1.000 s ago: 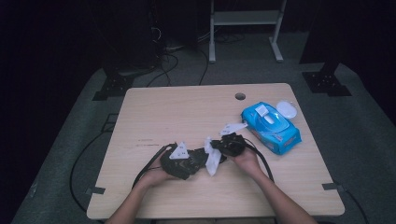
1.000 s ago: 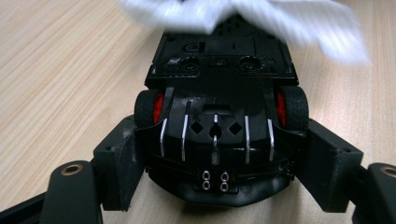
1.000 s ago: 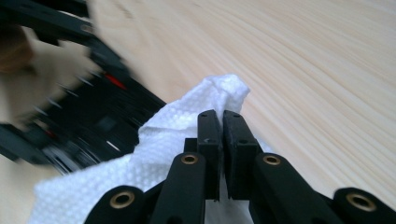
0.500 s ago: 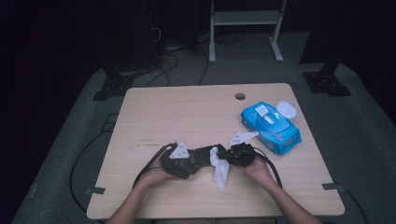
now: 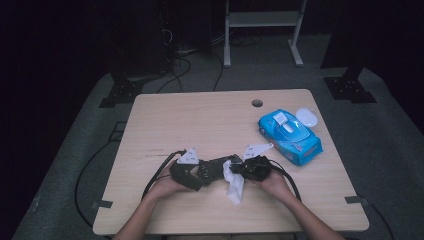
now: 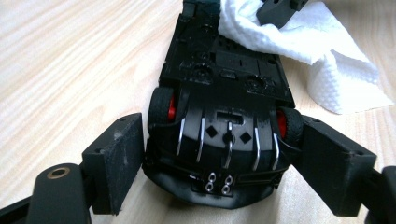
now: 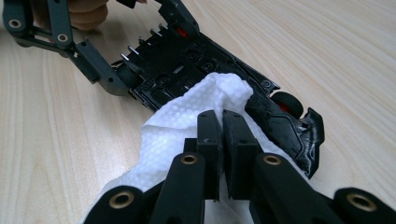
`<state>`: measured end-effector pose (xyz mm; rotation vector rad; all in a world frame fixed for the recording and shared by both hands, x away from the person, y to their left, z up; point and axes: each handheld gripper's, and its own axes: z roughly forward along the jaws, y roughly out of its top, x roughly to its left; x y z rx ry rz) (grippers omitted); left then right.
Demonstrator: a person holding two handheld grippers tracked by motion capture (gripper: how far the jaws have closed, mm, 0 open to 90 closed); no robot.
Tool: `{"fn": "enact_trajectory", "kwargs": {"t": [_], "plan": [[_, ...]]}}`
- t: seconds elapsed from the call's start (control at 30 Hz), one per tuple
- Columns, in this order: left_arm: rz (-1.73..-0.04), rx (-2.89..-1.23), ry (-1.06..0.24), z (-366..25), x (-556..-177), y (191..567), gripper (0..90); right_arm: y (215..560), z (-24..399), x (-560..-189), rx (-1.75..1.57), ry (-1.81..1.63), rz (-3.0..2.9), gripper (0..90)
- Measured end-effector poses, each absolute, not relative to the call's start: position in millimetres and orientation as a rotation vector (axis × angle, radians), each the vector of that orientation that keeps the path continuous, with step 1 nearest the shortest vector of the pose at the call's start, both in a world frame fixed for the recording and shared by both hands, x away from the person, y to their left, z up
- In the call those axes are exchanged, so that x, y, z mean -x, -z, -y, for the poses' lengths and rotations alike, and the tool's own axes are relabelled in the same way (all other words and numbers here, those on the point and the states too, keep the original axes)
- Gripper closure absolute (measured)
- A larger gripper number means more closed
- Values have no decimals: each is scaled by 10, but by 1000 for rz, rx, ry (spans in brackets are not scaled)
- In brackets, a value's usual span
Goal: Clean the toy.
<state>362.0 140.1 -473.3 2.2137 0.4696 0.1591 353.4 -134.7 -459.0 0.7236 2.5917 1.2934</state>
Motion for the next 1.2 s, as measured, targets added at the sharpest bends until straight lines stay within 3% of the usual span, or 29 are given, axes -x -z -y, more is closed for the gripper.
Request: {"fn": "enact_trajectory", "kwargs": {"t": [0.37, 0.67, 0.87, 1.2], "plan": [[-608, -2188, 36, -1442, -3746, 4770, 163, 4608, 1376, -3551, -696, -1323, -2615, 852], [-603, -2199, 31, -1432, -3748, 4763, 167, 4618, 1378, -3536, -696, -1326, -2609, 854], [-638, -2132, 148, -1503, -3806, 4769, 156, 4628, 1383, -3520, -703, -1341, -2615, 861], [-665, -2121, 146, -1474, -3799, 4781, 173, 4636, 1378, -3492, -692, -1335, -2603, 860]]}}
